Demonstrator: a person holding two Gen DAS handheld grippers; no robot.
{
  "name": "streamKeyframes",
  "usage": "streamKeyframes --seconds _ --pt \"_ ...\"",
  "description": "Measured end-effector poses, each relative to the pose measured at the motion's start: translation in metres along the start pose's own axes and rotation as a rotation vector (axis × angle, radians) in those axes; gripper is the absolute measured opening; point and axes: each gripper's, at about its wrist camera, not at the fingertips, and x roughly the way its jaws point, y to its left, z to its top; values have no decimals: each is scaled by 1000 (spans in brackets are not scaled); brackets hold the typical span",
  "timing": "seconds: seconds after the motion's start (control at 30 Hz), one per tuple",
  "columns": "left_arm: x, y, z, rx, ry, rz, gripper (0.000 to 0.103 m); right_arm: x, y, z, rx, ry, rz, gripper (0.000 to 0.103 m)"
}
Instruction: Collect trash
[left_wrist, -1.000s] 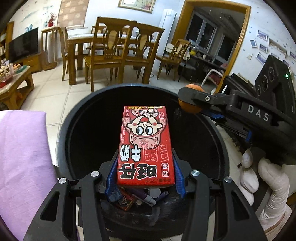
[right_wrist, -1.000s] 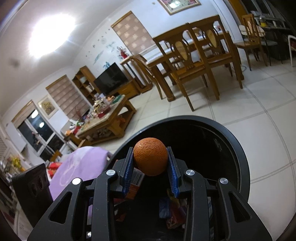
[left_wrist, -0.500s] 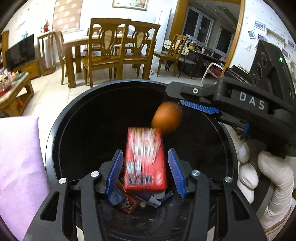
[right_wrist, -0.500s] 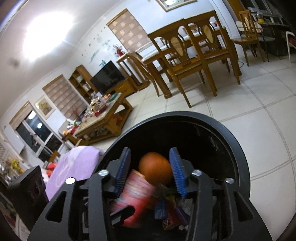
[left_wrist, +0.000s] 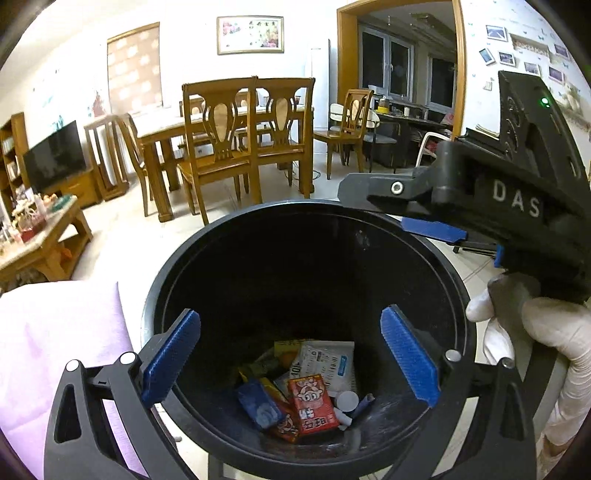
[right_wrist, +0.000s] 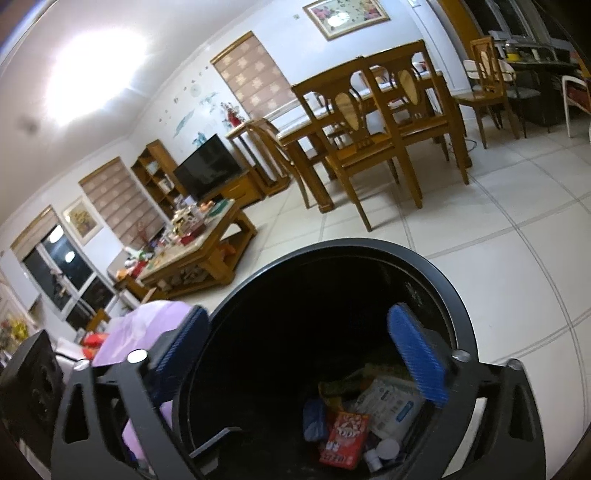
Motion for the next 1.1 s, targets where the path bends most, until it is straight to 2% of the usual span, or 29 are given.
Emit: streamKeyframes --seconds 0.2,0.4,0.57,0.67,0.93,1.1 --pt "-12 1 -2 -5 -25 -1 98 -4 4 -8 16 13 -19 98" --pt "-37 13 -1 -29 -86 -18 98 -6 14 -10 27 12 -11 98" --pt "-70 30 -5 -60 -148 -23 98 -11 43 -16 9 2 17 98" --pt "-93 44 -10 -78 -187 7 98 -12 72 -20 -13 8 52 98" --pt "-167 106 -41 -190 -244 221 98 7 176 -43 -131 59 169 98" --pt "-221 152 -72 -280 -274 405 98 27 263 -74 -232 86 246 98"
